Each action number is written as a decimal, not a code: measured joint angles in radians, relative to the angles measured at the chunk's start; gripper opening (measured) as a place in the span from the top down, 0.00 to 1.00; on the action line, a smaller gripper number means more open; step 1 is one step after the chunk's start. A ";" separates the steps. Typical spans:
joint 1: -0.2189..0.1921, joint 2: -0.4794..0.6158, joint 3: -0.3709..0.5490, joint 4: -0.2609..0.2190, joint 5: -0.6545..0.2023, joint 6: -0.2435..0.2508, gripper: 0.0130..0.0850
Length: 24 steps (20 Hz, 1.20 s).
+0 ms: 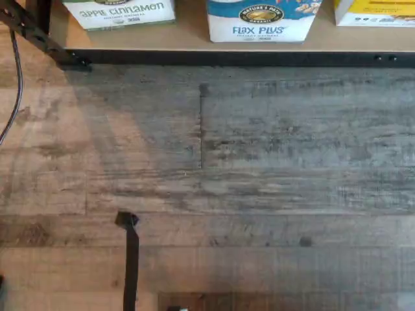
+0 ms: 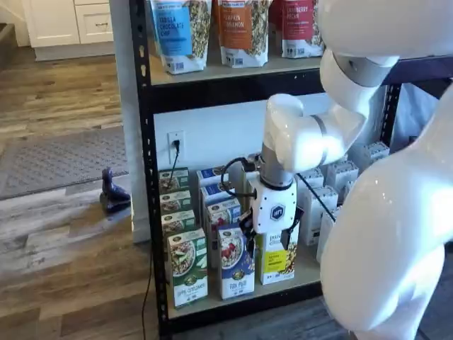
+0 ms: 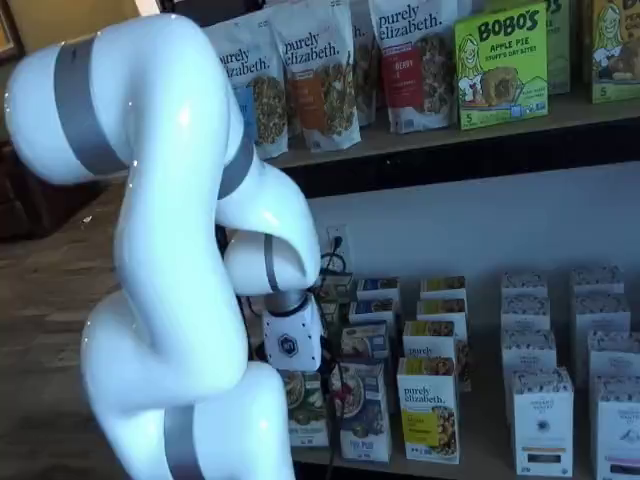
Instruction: Pick up the blue and white box that is on the bottom shelf, the second box from the left
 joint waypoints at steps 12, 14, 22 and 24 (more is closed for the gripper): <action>-0.012 0.253 -0.121 -0.147 -0.130 0.120 0.00; -0.014 0.287 -0.150 -0.168 -0.129 0.137 0.00; -0.022 0.457 -0.289 -0.179 -0.179 0.141 0.00; -0.033 0.511 -0.343 -0.197 -0.172 0.147 0.00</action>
